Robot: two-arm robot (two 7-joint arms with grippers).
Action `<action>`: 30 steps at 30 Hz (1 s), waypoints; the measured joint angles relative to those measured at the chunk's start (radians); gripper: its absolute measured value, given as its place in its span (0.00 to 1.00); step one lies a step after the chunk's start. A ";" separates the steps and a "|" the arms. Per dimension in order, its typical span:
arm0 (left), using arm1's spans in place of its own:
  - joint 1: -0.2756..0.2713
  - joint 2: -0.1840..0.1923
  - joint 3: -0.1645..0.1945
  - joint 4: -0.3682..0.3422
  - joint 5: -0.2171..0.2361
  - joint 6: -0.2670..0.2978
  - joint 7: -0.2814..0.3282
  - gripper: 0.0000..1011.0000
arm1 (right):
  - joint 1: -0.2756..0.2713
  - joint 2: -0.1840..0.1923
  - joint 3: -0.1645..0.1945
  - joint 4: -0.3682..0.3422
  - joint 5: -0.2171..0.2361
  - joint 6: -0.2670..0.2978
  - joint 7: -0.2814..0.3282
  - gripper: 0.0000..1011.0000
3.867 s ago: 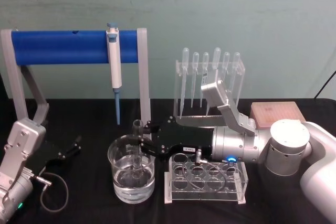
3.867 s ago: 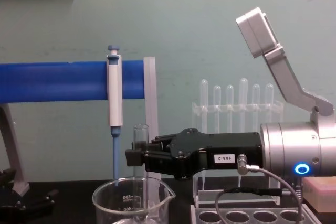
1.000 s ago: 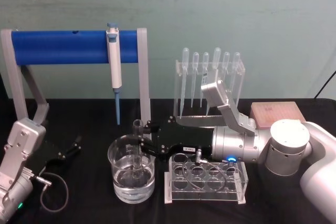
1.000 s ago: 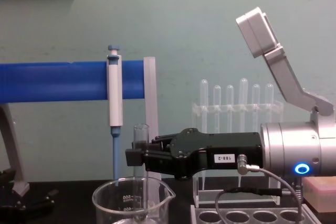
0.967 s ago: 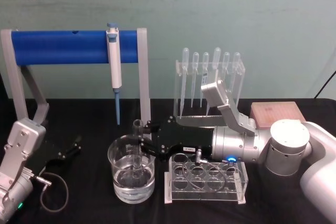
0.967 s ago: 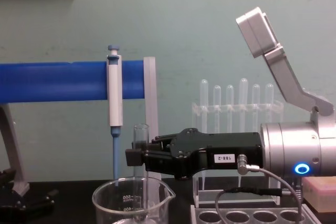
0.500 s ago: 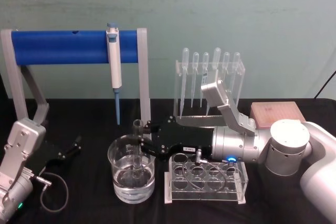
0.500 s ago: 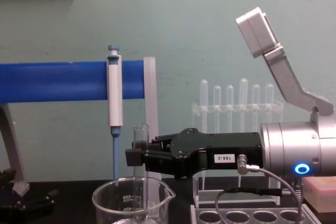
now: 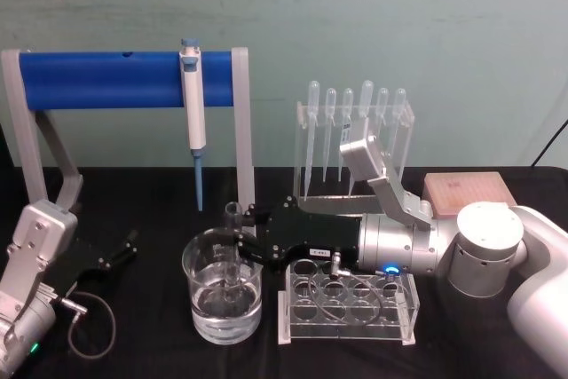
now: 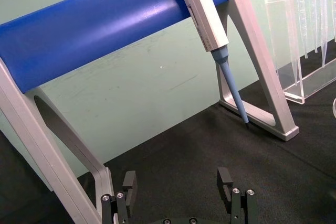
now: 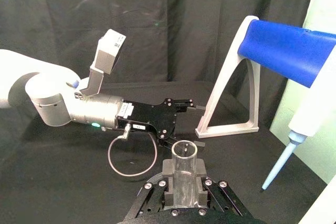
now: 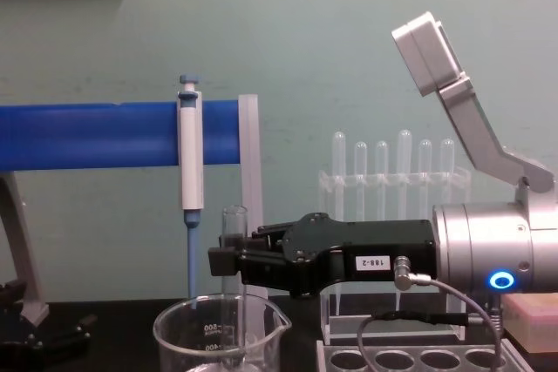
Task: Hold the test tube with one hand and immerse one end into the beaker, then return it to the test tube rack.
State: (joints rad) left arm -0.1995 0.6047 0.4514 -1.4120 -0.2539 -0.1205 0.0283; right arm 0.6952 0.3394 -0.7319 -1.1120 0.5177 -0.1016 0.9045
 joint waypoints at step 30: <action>0.000 0.000 0.000 0.000 0.000 0.000 0.000 0.99 | 0.000 0.000 0.000 0.000 0.000 0.000 0.000 0.23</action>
State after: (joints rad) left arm -0.1995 0.6047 0.4514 -1.4120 -0.2539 -0.1205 0.0283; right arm 0.6952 0.3394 -0.7319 -1.1120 0.5177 -0.1016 0.9045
